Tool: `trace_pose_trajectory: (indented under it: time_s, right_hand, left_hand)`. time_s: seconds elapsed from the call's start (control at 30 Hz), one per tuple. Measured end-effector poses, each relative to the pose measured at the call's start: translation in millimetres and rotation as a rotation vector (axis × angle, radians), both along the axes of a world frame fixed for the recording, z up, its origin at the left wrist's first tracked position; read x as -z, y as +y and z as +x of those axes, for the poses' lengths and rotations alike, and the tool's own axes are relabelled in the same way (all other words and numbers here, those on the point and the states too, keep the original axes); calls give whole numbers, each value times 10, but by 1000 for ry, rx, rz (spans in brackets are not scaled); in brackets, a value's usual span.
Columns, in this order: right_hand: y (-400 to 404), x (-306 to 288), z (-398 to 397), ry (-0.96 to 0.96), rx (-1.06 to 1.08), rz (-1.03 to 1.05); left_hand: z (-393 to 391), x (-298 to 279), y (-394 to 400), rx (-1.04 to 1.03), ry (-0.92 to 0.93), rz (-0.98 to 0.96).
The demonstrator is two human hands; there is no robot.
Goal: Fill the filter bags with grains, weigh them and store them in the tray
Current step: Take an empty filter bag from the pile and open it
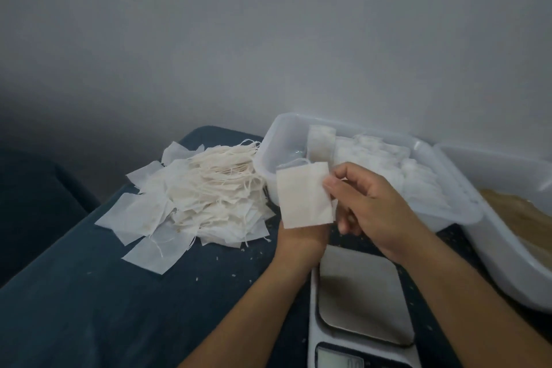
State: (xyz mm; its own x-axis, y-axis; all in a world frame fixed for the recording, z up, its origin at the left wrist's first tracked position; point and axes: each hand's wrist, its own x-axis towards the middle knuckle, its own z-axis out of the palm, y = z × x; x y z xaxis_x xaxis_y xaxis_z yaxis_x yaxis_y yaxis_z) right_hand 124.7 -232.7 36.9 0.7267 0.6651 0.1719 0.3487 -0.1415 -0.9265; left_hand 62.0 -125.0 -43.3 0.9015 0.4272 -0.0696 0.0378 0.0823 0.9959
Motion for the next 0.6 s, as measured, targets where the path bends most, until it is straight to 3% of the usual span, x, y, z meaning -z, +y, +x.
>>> trace_pose_trajectory:
  time_s: [0.1,0.23,0.4,0.47,0.6]
  right_hand:
    - [-349,168,58,79,146,-2]
    - [-652,347,109,154,244,33]
    - [-806,421,131,176,269,86]
    - [-841,450,124,298,226,171]
    - [-807,520,124,615,131,337]
  left_hand:
    - [43,-148,-49,-30,-135,-175]
    - [110,-152,-109,26,-73,-191]
    - [67,-92,-159,40,-200,135]
    - [70,-65,-151,31,-219,155]
    - [74,-70,-170,150,-125,6]
